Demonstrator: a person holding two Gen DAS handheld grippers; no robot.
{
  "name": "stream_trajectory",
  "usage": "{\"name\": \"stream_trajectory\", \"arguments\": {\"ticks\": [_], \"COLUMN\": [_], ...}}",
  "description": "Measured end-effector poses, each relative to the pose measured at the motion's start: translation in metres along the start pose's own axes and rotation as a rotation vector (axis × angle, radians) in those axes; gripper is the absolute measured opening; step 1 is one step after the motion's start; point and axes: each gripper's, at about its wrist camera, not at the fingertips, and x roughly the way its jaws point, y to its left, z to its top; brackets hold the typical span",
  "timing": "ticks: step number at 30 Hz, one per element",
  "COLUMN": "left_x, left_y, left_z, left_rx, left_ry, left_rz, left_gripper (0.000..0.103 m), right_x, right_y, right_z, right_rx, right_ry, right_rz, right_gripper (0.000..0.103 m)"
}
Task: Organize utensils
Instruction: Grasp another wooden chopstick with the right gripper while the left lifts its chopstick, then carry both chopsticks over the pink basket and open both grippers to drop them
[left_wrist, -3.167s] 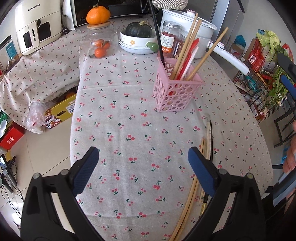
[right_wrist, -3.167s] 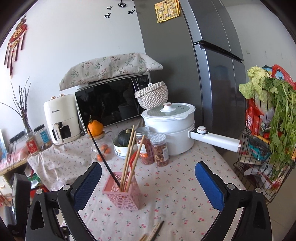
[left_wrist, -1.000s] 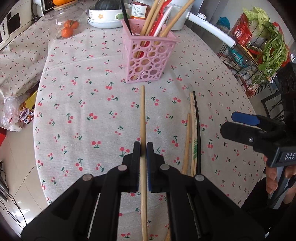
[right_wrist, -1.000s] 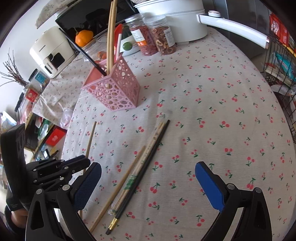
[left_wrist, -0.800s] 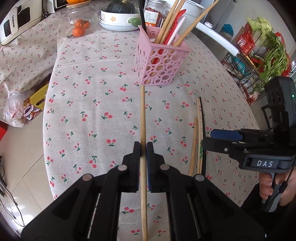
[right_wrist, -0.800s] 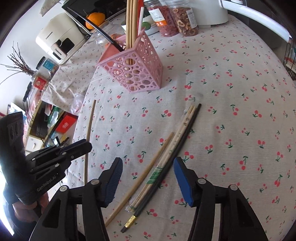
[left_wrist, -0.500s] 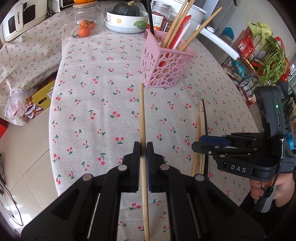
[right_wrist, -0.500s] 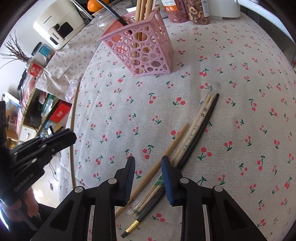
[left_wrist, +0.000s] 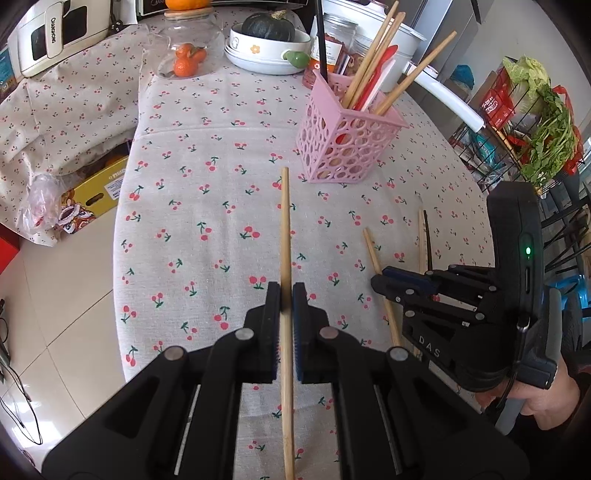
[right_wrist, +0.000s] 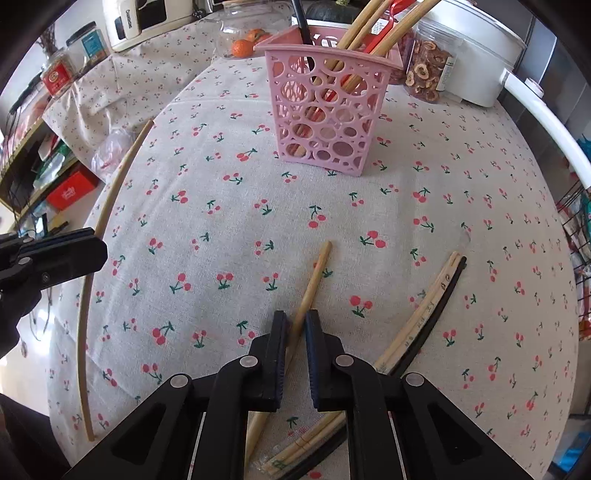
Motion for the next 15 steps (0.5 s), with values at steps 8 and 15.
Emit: {"name": "stream_trajectory", "arguments": {"ticks": [8,15], "left_x": [-0.03,-0.052], "left_y": [0.001,-0.009], "left_z": [0.004,0.009], "left_rx": [0.011,0.041], "left_ry": [-0.125,-0.228], "left_rz": [0.002,0.019], "left_gripper": [0.007,0.007], "right_x": [-0.06,-0.117], "right_y": [-0.024,-0.033], "right_z": [-0.002,-0.021], "right_rx": [0.05,0.031], "right_ry": [-0.212,-0.395], "right_rz": [0.14,0.157], "right_gripper": [0.006,0.006]}}
